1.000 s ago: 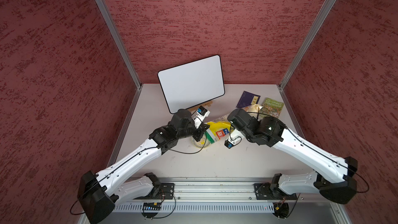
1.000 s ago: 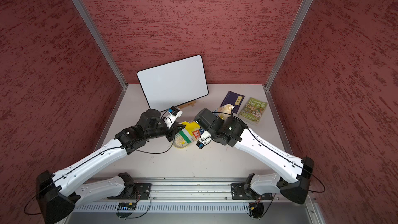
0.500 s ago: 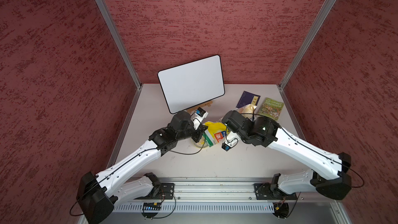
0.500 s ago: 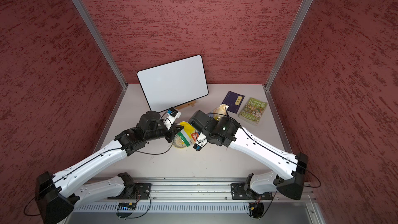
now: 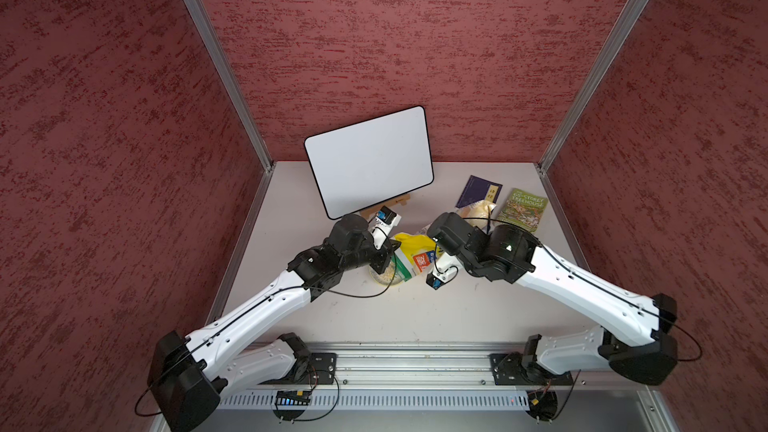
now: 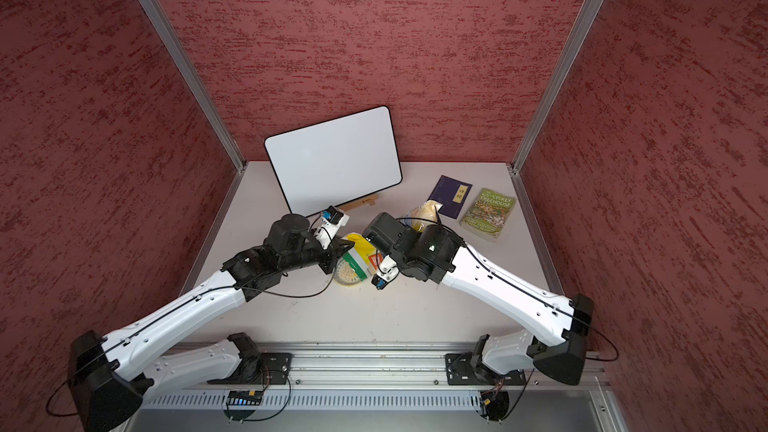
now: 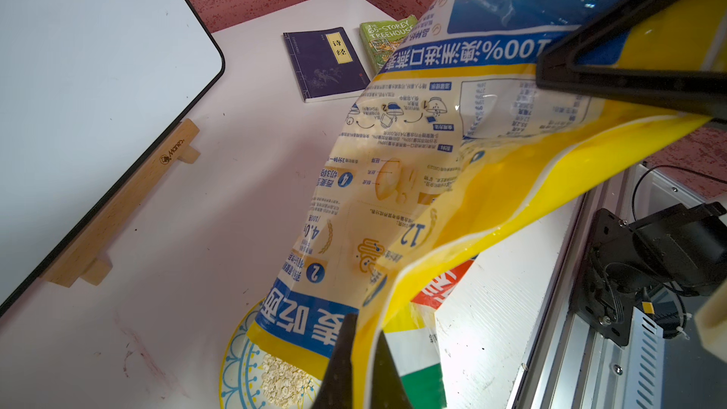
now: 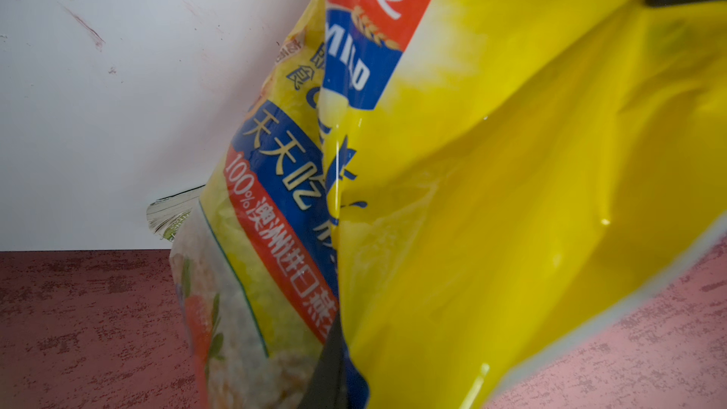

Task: Pour the oats into the breakfast bowl
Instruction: Pour the oats into the bowl.

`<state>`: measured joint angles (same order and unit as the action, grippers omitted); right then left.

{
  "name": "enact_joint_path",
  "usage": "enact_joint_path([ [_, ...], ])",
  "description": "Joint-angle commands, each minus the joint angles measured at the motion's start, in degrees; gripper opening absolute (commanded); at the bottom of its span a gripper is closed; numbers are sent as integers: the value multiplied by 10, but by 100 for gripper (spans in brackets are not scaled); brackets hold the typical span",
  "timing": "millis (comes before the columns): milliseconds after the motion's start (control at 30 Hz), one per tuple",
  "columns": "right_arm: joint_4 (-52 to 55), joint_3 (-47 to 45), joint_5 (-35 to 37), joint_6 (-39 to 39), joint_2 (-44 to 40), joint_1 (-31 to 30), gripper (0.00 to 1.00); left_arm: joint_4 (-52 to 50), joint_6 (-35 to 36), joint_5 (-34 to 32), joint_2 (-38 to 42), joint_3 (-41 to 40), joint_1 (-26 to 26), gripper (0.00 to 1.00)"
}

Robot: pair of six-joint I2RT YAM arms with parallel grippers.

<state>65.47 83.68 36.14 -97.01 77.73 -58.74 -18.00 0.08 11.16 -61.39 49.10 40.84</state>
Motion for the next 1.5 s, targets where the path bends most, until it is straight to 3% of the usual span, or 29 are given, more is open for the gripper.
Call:
enact_joint_path([
  [0, -46, -1, 54, 47, -16, -2, 0, 14, -8, -33, 5, -17, -4, 0],
  [433, -59, 35, 72, 0, -32, 20, 0, 37, -24, -23, -1, -28, -20, 0],
  [700, -39, 7, 19, 75, -48, 31, 0, 22, -18, 1, 2, 3, -20, 0],
  [1000, -22, 39, 29, 55, -52, 44, 0, 35, -19, 34, -7, 1, -14, 0],
  [1467, -19, -16, 39, 61, -51, 28, 0, 66, -38, 26, 18, -22, -11, 0],
])
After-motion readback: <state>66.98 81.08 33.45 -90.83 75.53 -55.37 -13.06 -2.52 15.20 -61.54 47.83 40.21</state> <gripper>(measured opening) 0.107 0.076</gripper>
